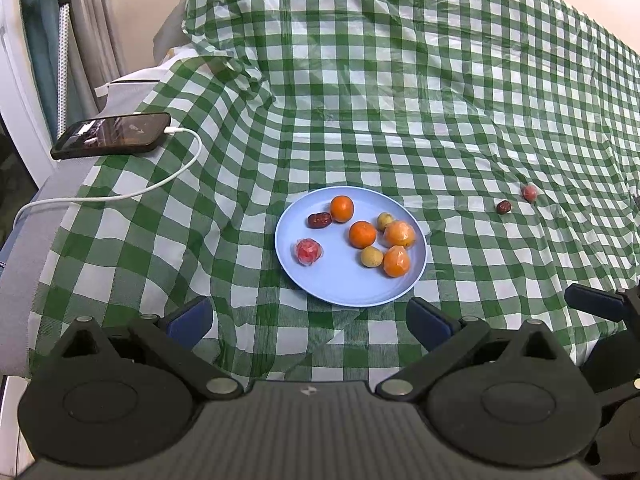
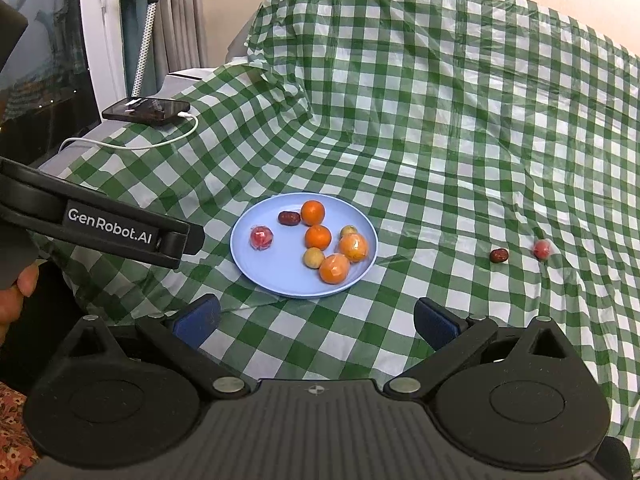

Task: Organize fruits

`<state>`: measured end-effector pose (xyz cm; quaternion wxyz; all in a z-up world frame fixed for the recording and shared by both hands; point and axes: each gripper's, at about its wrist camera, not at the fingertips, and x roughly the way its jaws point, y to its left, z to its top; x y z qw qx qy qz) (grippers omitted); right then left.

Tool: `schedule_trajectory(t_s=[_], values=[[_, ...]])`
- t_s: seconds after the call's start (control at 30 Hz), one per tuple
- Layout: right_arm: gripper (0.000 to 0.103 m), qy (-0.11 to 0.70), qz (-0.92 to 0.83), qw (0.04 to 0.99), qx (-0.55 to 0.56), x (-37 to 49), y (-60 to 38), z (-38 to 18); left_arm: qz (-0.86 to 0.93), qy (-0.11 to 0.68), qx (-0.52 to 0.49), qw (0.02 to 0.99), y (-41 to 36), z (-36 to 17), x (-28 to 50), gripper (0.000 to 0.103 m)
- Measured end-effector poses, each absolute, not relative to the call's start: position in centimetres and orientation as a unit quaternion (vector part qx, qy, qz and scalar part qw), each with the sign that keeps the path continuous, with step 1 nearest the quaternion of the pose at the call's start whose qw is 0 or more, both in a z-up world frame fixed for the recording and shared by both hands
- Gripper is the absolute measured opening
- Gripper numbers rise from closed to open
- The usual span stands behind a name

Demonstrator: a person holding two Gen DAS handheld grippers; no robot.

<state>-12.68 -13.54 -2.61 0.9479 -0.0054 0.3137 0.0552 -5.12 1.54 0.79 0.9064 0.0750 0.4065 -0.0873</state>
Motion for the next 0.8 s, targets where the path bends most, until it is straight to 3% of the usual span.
schedule_trajectory(t_s=[0.8], values=[[0.102, 0.327, 0.005, 0.945, 0.032, -10.7, -16.8, -4.1, -0.093, 0.424, 0.089, 0.896, -0.7, -0.3, -3.0, 0.103]])
